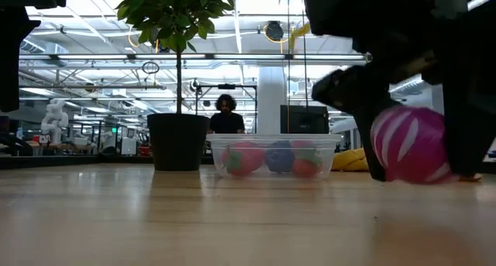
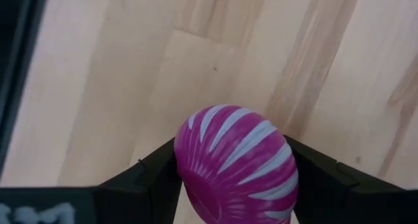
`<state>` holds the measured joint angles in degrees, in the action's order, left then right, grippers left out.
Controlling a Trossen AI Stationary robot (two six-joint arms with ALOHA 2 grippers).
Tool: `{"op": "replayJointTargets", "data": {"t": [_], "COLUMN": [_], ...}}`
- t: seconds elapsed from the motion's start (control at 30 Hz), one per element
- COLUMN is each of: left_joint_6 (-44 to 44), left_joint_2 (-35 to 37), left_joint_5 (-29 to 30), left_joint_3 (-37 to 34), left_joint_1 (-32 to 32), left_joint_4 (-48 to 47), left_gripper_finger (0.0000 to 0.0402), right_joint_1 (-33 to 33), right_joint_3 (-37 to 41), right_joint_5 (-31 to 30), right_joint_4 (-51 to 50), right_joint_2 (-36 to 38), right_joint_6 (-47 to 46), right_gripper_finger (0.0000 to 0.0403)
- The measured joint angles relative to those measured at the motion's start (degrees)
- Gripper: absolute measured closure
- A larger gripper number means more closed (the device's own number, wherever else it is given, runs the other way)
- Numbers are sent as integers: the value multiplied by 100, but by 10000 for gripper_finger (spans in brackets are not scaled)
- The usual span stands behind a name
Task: Pick and placing Produce into tupperware
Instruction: Put the onion into the bin
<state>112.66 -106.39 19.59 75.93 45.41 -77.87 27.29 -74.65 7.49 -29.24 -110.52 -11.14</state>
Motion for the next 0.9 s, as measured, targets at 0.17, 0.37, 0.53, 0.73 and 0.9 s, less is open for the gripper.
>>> {"op": "replayJointTargets", "data": {"t": [0.17,0.37,0.53,0.73,0.9], "left_joint_6": [1,-10,-31,-33,-35], "left_joint_2": [0,0,0,0,0], "left_joint_5": [0,0,2,1,3], "left_joint_3": [-1,1,-1,1,-1], "left_joint_1": [0,0,0,4,4], "left_joint_4": [0,2,0,0,0], "left_gripper_finger": [144,144,144,144,144], "right_joint_1": [-39,-272,-650,-1212,-1722], "right_joint_3": [-340,-837,-1236,-1520,-1528], "right_joint_5": [-7,-594,-1064,-1370,-1373], "right_joint_4": [-278,-1118,-1551,-1560,-1571], "right_joint_2": [0,0,0,2,2], "right_joint_6": [201,761,1340,2065,2383], "right_gripper_finger": [188,184,185,182,183]}}
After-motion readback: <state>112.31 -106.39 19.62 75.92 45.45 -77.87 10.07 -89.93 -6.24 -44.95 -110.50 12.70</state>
